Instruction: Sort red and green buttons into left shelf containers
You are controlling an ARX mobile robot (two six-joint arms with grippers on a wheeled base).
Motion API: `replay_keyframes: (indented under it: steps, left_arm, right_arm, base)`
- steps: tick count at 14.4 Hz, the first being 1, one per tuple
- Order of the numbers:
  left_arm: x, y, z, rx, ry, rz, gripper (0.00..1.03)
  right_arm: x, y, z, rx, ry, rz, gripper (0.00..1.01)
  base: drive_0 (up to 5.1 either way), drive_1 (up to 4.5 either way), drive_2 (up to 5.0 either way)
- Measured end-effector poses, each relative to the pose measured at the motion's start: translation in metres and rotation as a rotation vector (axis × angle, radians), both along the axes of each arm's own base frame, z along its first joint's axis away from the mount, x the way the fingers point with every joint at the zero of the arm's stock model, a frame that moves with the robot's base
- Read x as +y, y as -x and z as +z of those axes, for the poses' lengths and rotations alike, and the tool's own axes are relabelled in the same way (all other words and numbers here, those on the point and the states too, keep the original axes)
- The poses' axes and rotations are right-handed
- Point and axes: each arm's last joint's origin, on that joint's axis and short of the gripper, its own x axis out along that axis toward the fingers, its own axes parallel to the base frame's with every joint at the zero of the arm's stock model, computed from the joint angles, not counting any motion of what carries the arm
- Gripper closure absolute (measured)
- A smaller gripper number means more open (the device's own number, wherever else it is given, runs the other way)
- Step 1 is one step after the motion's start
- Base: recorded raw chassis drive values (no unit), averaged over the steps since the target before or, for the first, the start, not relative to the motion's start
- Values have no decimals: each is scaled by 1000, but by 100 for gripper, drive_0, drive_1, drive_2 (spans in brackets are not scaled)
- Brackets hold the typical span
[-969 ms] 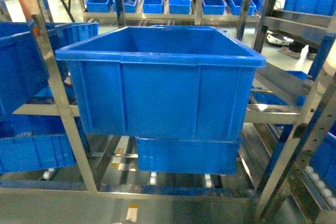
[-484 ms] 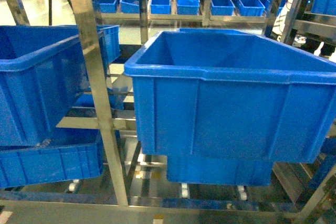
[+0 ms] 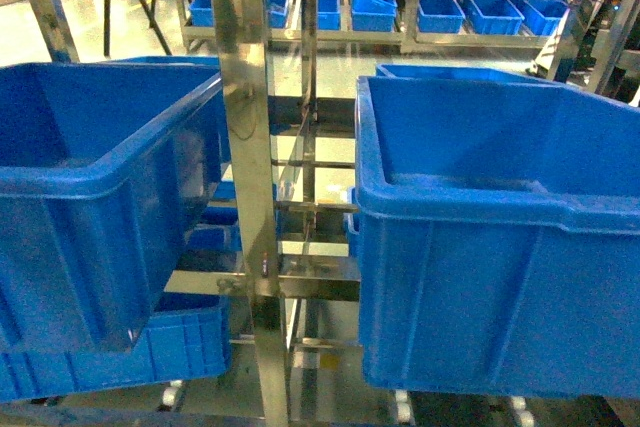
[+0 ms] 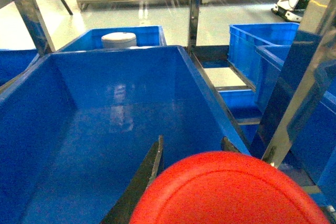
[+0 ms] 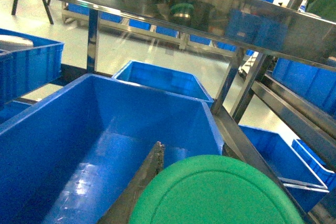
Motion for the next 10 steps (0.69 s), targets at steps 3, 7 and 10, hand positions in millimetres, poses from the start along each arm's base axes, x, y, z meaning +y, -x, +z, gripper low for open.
replay_keyframes:
  steps: [3, 7, 10]
  left_arm:
    - [0, -1, -2, 15, 1, 0, 76]
    - [0, -1, -1, 6, 0, -2, 76]
    - [0, -1, -1, 7, 0, -2, 76]
  right_arm:
    - [0, 0, -1, 6, 1, -2, 75]
    - [0, 0, 0, 2, 1, -3, 75]
    - [1, -10, -4, 9, -47, -2, 75]
  base:
    - [-48, 367, -463]
    - [0, 0, 0]
    - [0, 0, 0]
